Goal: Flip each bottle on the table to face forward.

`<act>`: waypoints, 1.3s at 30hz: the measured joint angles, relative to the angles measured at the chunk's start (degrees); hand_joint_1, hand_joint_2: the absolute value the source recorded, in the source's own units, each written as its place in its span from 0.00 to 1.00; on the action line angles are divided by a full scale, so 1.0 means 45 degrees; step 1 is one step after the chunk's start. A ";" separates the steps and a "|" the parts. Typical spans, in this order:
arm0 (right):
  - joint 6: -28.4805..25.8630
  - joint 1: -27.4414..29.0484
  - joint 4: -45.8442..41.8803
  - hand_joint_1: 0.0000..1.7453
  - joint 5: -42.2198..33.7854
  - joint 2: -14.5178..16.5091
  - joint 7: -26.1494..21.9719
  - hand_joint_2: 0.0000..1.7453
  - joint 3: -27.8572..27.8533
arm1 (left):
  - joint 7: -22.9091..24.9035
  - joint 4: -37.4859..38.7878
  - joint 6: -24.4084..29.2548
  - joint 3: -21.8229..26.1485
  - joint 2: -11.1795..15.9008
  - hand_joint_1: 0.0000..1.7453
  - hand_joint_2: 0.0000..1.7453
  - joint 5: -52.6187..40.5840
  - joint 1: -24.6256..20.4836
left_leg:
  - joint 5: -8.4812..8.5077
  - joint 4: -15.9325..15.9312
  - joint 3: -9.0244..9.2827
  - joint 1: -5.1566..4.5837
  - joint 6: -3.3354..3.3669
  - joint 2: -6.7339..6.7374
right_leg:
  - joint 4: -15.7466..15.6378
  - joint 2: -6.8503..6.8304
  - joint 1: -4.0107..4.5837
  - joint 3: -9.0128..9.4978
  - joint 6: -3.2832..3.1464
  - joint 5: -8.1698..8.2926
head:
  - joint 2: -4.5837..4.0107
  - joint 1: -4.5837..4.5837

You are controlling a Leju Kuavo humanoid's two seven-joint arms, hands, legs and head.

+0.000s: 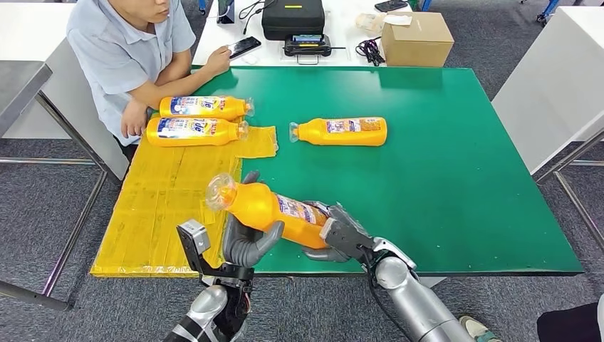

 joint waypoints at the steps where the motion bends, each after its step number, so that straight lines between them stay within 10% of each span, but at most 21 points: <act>1: 0.0015 -0.0050 0.0055 1.00 -0.0027 0.0005 0.0000 1.00 0.0066 | -0.0026 0.0077 0.0010 0.0022 -0.0027 0.00 1.00 -0.0060 -0.0041 | 0.0000 0.0000 0.0000 0.0000 0.0000 0.0000 | 0.0000 0.0000 0.0000 0.0000 0.0000 0.0000 | 0.0000 0.0001; 11: 0.0436 -0.0402 0.0571 1.00 -0.0494 0.0096 0.0000 1.00 0.0413 | -0.0072 0.0895 -0.0311 0.0074 -0.0118 0.00 1.00 -0.0549 -0.0420 | 0.0000 0.0000 0.0000 0.0001 0.0000 0.0001 | 0.0000 0.0001 0.0001 -0.0001 0.0000 0.0000 | 0.0000 0.0000; 12: 0.0458 -0.0421 0.0612 1.00 -0.0530 0.0113 0.0000 1.00 0.0431 | -0.0080 0.0942 -0.0349 0.0086 -0.0130 0.08 1.00 -0.0516 -0.0444 | 0.0000 0.0000 0.0000 0.0001 0.0000 0.0001 | 0.0000 0.0000 0.0001 -0.0001 0.0000 0.0000 | 0.0000 0.0000; 16: 0.0488 -0.0472 0.0763 0.96 -0.0578 0.0165 0.0002 1.00 0.0531 | -0.0118 0.1058 -0.0459 0.0146 -0.0164 1.00 1.00 -0.0373 -0.0509 | 0.0000 0.0000 0.0000 0.0001 0.0000 0.0001 | 0.0000 0.0000 0.0000 -0.0001 0.0000 0.0000 | 0.0000 0.0001; 18: 0.0472 -0.0488 0.0836 0.82 -0.0594 0.0197 0.0013 1.00 0.0565 | -0.0131 0.1062 -0.0516 0.0183 -0.0190 1.00 1.00 -0.0311 -0.0513 | 0.0000 0.0000 0.0000 0.0000 0.0000 0.0000 | 0.0000 0.0000 0.0000 -0.0001 0.0000 0.0000 | 0.0000 0.0000; 23: 0.0387 -0.0493 0.1044 0.02 -0.0701 0.0234 0.0034 1.00 0.0658 | -0.0053 0.0958 -0.0673 0.0316 -0.0253 1.00 1.00 -0.0277 -0.0494 | 0.0000 0.0000 0.0000 0.0000 0.0000 0.0001 | 0.0000 0.0001 0.0000 -0.0002 0.0000 0.0000 | 0.0000 -0.0001; 39: 0.0321 -0.0393 0.1360 0.00 -0.0674 0.0231 0.0034 1.00 0.0872 | -0.0013 0.0639 -0.0891 0.0415 -0.0253 1.00 1.00 -0.0276 -0.0287 | 0.0000 0.0000 -0.0001 0.0000 0.0000 0.0002 | 0.0000 0.0001 0.0000 -0.0006 0.0000 0.0000 | 0.0000 0.0000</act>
